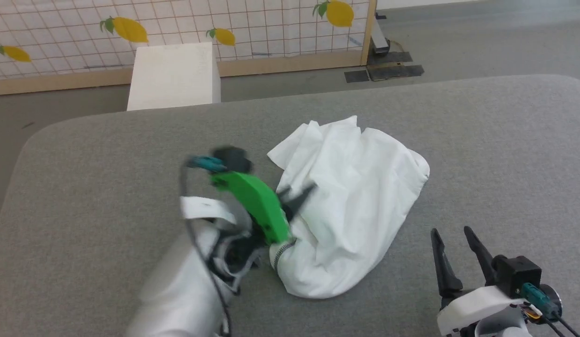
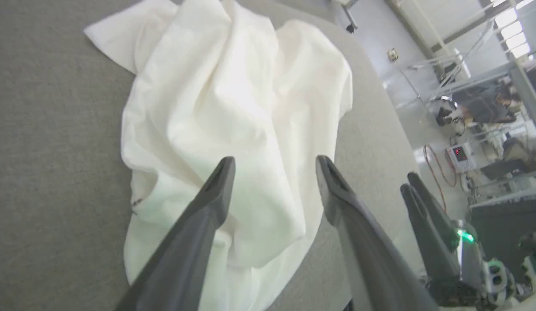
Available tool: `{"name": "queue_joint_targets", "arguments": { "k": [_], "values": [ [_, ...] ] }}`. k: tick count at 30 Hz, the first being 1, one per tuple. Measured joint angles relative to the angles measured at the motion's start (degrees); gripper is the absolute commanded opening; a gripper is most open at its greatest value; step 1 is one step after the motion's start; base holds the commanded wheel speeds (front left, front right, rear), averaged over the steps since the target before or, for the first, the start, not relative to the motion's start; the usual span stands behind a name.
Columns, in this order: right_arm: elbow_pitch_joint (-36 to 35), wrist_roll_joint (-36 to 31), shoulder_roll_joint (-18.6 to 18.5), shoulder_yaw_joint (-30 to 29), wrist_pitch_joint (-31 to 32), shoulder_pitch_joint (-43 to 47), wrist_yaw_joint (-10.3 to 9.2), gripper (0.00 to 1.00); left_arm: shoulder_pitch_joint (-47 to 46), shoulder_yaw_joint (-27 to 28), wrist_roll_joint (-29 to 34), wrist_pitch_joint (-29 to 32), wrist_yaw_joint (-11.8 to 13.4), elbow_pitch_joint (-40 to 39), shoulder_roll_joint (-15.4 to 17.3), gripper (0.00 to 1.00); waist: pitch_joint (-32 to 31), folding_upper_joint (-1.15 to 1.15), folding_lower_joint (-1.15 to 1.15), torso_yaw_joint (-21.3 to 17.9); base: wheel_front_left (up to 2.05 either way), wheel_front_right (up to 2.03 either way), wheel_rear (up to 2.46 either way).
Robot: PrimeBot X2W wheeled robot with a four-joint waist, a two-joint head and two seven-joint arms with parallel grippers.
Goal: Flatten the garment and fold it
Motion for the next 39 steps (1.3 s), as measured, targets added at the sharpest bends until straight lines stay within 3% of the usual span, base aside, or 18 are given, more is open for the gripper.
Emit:
{"name": "queue_joint_targets", "arguments": {
  "k": [4, 7, 10, 13, 19, 24, 33, 39],
  "values": [
    [0.74, 0.01, 0.00, -0.41, 0.05, -0.04, 0.00, 1.00, -0.05, 6.47, 1.40, -10.36, 1.12, -4.81, 4.74, 1.00, -0.83, 0.00, 0.00, 0.91, 0.00, 0.00, 0.00],
    [1.38, 0.13, 0.01, -0.62, 1.41, -0.12, 0.00, 1.00, 1.09, 9.93, 6.00, -20.69, 2.05, -7.86, 8.90, 1.00, -1.70, 0.00, 0.00, 1.50, 0.00, 0.00, 0.00],
    [1.74, 0.18, 0.01, -1.15, 2.85, -0.17, 0.00, 1.00, 5.05, 11.51, 11.15, -30.07, 3.50, -10.21, 11.85, 1.00, -2.43, 0.00, 0.00, 2.10, 0.00, 0.00, 0.00],
    [1.82, 0.18, 0.00, -1.60, 4.46, -0.18, 0.00, 1.00, 11.13, 12.22, 15.47, -35.45, 5.65, -11.79, 13.47, 1.00, -3.09, 0.00, 0.00, 2.78, 0.00, 0.00, 0.00],
    [1.77, 0.51, 0.01, -2.02, 8.70, -0.25, 0.00, 1.00, 21.93, 13.78, 22.51, -37.11, 8.36, -16.82, 13.57, 1.00, -3.42, 0.00, 0.00, 4.05, 0.00, 0.00, 0.00],
    [1.92, 0.81, 0.02, -3.64, 13.25, -1.03, 0.00, 1.00, 27.93, 16.23, 26.14, -37.29, 9.26, -20.76, 10.96, 1.00, -3.17, 0.00, 0.00, 4.58, 0.00, 0.00, 0.00],
    [5.19, -3.72, -0.35, -8.46, 29.81, -10.71, 0.00, 1.00, 31.06, 19.92, 28.60, -37.30, 7.91, -23.35, 6.31, 1.00, -1.66, 0.00, 0.00, 5.67, 0.00, 0.00, 0.00],
    [10.11, -6.62, -3.92, -8.48, 34.84, -18.94, 0.00, 1.00, 30.91, 20.89, 30.74, -37.30, 5.88, -23.41, 4.57, 1.00, 0.09, 0.00, 0.00, 7.52, 0.00, 0.00, 0.00]
  ]
}}
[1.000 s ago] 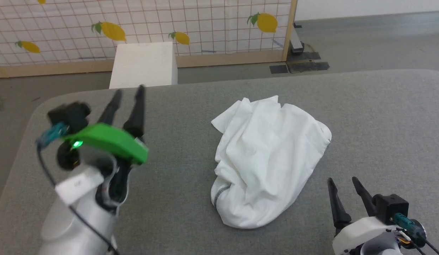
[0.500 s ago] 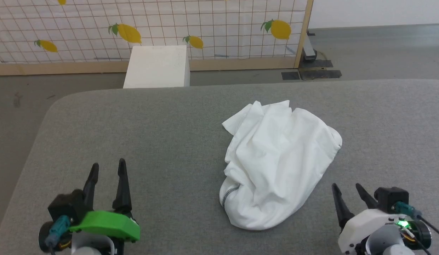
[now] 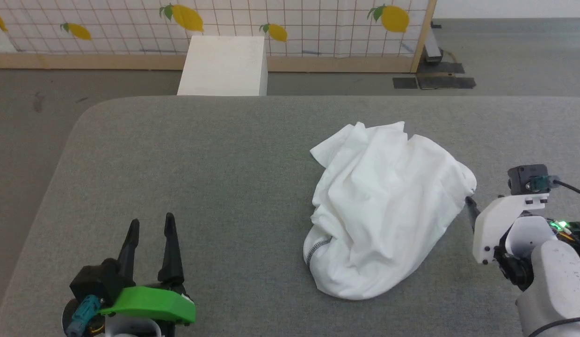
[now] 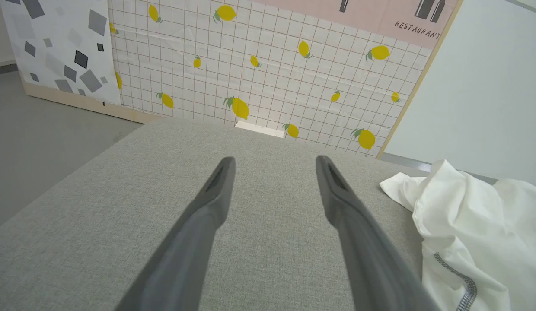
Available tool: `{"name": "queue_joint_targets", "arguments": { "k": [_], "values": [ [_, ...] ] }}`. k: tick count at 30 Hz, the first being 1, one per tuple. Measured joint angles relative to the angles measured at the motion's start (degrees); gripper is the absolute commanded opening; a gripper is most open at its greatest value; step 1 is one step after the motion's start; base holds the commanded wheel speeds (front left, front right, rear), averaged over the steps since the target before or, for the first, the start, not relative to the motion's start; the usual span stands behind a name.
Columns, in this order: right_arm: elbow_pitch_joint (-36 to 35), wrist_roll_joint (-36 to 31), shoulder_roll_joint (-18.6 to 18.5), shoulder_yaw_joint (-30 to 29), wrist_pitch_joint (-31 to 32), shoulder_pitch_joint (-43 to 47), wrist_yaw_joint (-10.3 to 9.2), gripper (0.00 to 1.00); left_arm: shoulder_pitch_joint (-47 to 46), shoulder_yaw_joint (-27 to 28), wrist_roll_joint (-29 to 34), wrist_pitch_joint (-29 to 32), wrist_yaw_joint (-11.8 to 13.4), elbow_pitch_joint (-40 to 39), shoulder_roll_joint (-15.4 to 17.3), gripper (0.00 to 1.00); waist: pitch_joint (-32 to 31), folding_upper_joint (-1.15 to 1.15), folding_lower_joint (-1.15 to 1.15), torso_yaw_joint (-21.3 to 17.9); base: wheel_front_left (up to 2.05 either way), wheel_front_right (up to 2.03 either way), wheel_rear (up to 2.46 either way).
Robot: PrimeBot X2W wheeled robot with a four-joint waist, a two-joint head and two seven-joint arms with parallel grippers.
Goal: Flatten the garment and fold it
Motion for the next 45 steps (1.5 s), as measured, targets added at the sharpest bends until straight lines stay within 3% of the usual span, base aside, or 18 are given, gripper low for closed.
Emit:
{"name": "queue_joint_targets", "arguments": {
  "k": [10, 11, 13, 21, 29, 33, 37, 39, 45],
  "values": [
    [8.82, 0.11, -2.54, 4.37, -1.54, -5.68, 0.00, 1.00, -0.74, 1.69, 1.24, 0.00, -1.94, 0.63, -1.79, 1.00, 3.74, 0.00, 0.00, 2.96, 0.00, 0.00, 0.00],
    [9.50, 0.42, -2.59, 4.66, -1.96, -6.05, 0.00, 0.44, -0.88, 1.89, 1.25, 0.00, -2.20, 0.73, -1.91, 1.00, 4.08, 0.00, 0.00, 3.12, 0.00, 0.00, 0.00],
    [10.34, 0.69, -2.92, 5.27, -3.41, -6.55, 0.00, 0.00, -1.08, 2.09, 1.30, 0.00, -2.44, 0.97, -2.13, 1.00, 4.58, 0.00, 0.00, 3.30, 0.00, 0.00, 0.00],
    [11.04, 3.53, -3.81, 4.72, -8.36, -8.26, 0.00, 0.00, -1.40, 2.98, 2.53, 0.00, -3.90, 1.45, -3.50, 1.00, 4.21, 0.00, 0.00, 1.87, 0.00, 0.00, 0.00],
    [2.69, 3.87, -7.22, -7.92, -8.02, -1.03, 0.00, 0.00, -1.36, 3.45, 3.04, 0.00, -4.80, 1.77, -4.44, 1.00, 2.12, 0.00, 0.00, -0.47, 0.00, 0.00, 0.00],
    [-1.25, 2.25, -6.06, -15.85, -4.46, 5.95, 0.00, 0.00, -1.35, 3.30, 3.42, 0.00, -5.12, 2.13, -4.91, 1.00, 1.55, 0.00, 0.00, -1.68, 0.00, 0.00, 0.00],
    [-3.94, 1.57, -1.44, -19.79, -1.29, 11.03, -0.01, 0.00, -1.35, 3.45, 3.42, -0.01, -5.50, 2.89, -5.02, 1.00, 1.31, 0.00, 0.00, -2.65, 0.00, 0.00, 0.00],
    [-5.78, 2.30, 1.04, -19.62, -1.77, 11.69, -0.01, 1.00, -1.35, 3.55, 3.36, -0.01, -5.67, 3.31, -5.05, 1.00, 1.25, 0.00, 0.00, -3.22, 0.00, 0.00, 0.00],
    [-11.95, 5.02, 3.02, -19.82, -8.71, 11.65, -0.01, 1.00, -2.27, 2.00, 0.76, 0.85, -6.54, 5.33, -5.31, 1.00, 0.87, 0.00, 0.00, -4.51, 0.00, 0.00, 0.00]
  ]
}}
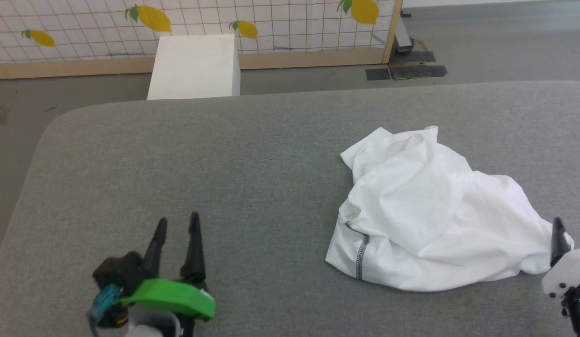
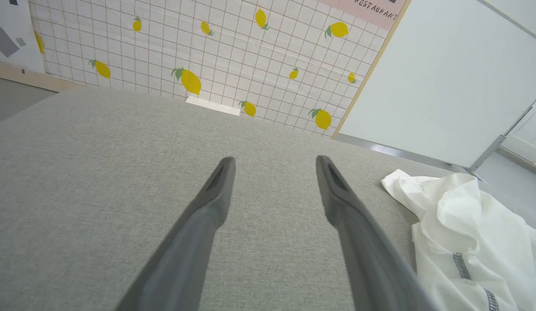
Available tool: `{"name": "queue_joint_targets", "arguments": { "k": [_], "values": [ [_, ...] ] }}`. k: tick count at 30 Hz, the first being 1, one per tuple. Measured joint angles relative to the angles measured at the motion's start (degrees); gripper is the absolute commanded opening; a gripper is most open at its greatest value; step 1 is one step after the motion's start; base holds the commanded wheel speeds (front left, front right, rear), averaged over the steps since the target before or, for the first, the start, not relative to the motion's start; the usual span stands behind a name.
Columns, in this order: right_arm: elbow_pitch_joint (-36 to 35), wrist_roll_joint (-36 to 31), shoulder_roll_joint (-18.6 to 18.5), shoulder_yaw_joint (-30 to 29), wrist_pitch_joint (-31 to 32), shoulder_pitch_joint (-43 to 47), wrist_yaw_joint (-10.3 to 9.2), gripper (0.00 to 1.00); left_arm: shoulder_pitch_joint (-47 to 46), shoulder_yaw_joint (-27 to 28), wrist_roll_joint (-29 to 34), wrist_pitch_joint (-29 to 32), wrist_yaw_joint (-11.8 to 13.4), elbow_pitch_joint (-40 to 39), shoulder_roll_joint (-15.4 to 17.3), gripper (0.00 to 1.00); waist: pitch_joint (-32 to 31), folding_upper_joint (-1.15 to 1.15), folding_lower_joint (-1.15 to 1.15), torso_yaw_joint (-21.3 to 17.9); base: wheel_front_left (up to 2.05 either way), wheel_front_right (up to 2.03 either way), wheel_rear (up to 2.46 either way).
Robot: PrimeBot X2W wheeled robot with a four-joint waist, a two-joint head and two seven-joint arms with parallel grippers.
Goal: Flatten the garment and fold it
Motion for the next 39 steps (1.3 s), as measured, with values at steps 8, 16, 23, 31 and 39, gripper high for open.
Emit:
{"name": "queue_joint_targets", "arguments": {
  "k": [8, 16, 23, 31, 39],
  "values": [
    [-4.16, -0.65, 0.66, 1.01, -2.41, 0.00, 0.00, 1.00, -15.44, -10.46, -3.85, 15.13, -1.85, 6.24, -0.41, 1.00, 1.22, 0.00, 0.00, -1.89, 0.00, 0.00, 0.00],
    [-4.89, 0.01, 0.79, 3.21, -2.15, -0.15, 0.00, 1.00, -26.59, -24.53, -6.04, 43.58, -1.82, 17.81, -0.62, 1.00, 3.47, 0.00, 0.00, -5.44, 0.00, 0.00, 0.00],
    [-3.97, 1.14, 0.80, 3.39, -2.96, -0.15, 0.00, 1.00, -27.63, -29.62, -4.08, 49.14, -0.77, 21.01, -0.67, 1.00, 6.14, 0.00, 0.00, -8.10, 0.00, 0.00, 0.00],
    [-2.91, 1.08, 0.80, 3.44, -3.78, -0.14, 0.00, 1.00, -27.37, -26.96, -7.58, 43.55, -0.69, 20.54, -0.82, 0.00, 7.13, 0.00, 0.00, -8.38, 0.00, 0.00, 0.00],
    [-1.92, 0.69, 0.79, 5.75, -3.90, -0.10, 0.00, 1.00, -27.65, -13.84, -16.39, 29.05, 4.03, 13.29, -0.69, 0.00, 4.90, 0.00, 0.00, -4.58, 0.00, 0.00, 0.00]
  ]
}}
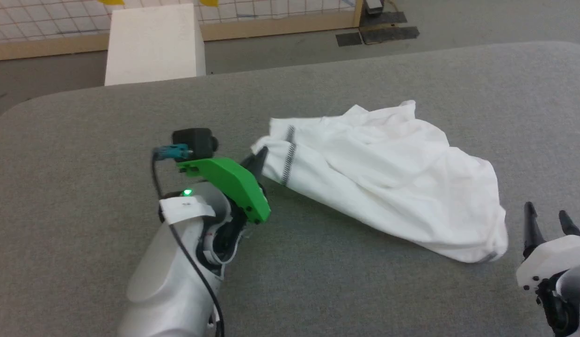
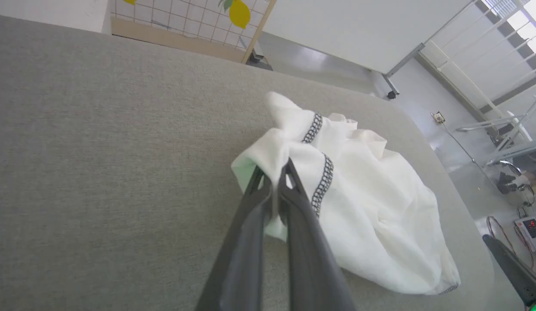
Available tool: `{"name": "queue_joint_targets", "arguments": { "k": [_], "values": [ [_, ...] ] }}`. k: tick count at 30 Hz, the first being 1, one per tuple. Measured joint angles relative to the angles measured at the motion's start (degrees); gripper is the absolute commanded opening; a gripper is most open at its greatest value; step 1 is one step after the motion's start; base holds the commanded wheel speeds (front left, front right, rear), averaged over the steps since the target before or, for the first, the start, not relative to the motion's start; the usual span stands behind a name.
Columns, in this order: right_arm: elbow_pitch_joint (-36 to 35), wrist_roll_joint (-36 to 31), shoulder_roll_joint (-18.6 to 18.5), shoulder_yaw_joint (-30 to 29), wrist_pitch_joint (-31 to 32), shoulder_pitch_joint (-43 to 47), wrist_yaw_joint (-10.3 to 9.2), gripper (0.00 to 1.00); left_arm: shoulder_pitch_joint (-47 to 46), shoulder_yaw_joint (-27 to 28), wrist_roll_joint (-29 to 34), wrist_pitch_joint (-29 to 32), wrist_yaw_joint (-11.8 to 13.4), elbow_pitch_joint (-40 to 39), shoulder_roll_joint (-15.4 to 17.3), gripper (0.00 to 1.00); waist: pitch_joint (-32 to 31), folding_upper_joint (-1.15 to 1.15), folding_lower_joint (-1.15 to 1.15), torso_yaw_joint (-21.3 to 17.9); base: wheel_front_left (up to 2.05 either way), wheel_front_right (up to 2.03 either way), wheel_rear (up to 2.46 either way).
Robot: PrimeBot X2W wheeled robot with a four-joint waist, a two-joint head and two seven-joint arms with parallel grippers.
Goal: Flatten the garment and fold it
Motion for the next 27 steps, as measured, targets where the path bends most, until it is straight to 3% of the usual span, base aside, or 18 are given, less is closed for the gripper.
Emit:
{"name": "queue_joint_targets", "arguments": {
  "k": [7, 14, 19, 20, 21, 22, 27],
  "values": [
    [1.19, -0.03, 0.04, 3.78, 0.08, 0.02, 0.00, 1.00, 5.00, 10.72, -2.79, -5.87, 6.12, -5.99, 3.75, 0.00, -2.90, 0.00, 0.00, 4.18, 0.00, 0.00, 0.00],
    [2.03, 0.37, 0.09, 6.25, 0.08, 0.08, 0.00, 1.00, 20.64, 20.12, -4.87, -7.76, 13.61, -11.59, 7.57, 0.00, -5.22, 0.00, 0.00, 8.51, 0.00, 0.00, 0.00],
    [2.31, 0.42, 0.09, 6.57, 0.26, 0.30, 0.00, 1.00, 29.61, 21.98, -6.24, -6.81, 16.58, -12.93, 7.02, 0.00, -6.27, 0.00, 0.00, 10.49, 0.00, 0.00, 0.00],
    [2.42, 0.42, 0.10, 6.69, 0.35, 0.36, 0.01, 1.00, 30.97, 21.99, -6.64, -6.09, 16.59, -12.82, 6.69, 0.04, -6.44, 0.00, 0.00, 10.80, 0.00, 0.00, 0.00],
    [2.54, 0.43, 0.09, 6.78, 0.48, 0.48, 0.00, 1.00, 31.92, 22.05, -7.42, -5.39, 16.52, -12.84, 6.16, 0.45, -6.60, 0.00, 0.00, 11.05, 0.00, 0.00, 0.00],
    [2.60, 0.43, 0.10, 6.82, 0.48, 0.64, 0.00, 1.00, 32.35, 22.19, -8.62, -5.11, 16.21, -13.08, 5.56, 1.00, -6.70, 0.00, 0.00, 11.25, 0.00, 0.00, 0.00],
    [2.99, 0.41, 0.08, 7.98, 1.24, 1.05, 0.00, 1.00, 32.04, 23.45, -9.88, -9.25, 12.37, -16.53, 4.95, 1.00, -7.17, 0.00, 0.00, 12.07, 0.00, 0.00, 0.00]
  ]
}}
